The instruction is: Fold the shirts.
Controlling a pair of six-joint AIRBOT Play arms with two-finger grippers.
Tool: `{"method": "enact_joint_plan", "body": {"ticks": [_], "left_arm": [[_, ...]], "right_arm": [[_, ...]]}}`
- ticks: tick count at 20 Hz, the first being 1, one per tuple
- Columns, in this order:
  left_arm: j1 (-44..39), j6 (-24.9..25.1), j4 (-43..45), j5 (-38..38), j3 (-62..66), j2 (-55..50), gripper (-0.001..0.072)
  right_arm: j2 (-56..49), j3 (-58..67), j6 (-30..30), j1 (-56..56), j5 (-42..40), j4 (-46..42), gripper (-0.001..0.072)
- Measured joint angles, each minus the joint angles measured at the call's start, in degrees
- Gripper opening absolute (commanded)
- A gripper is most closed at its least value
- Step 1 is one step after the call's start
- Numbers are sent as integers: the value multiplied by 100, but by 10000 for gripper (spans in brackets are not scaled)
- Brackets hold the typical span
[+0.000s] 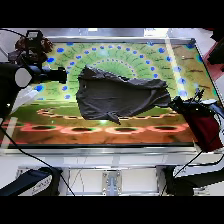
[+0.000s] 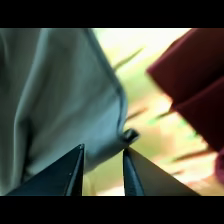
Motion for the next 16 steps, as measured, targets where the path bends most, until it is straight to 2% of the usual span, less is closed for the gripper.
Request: {"method": "enact_joint_plan", "body": {"ticks": [1, 6, 9, 11, 12, 14, 16], "left_arm": [[0, 0, -2, 2, 0, 0, 678], [0, 55, -17, 140, -282, 9, 678], [0, -411, -105, 442, -1150, 184, 677], [2, -1338, -149, 1091, -2081, 457, 677], [9, -2006, -155, 1515, -2564, 599, 677], [31, -3646, -166, 2424, -3547, 800, 676], [44, -4894, -247, 3110, -4275, 894, 673]], "right_arm": [[-4, -4, -2, 4, -94, 79, 35], [35, -7, -173, 4, -254, 601, 35], [131, -7, -310, 4, -175, 743, 35], [223, -7, -433, 4, -24, 809, 35], [275, -7, -501, 4, 76, 868, 35], [387, -7, -612, 7, 232, 981, 35], [498, -7, -691, 11, 348, 1141, 35]]}}
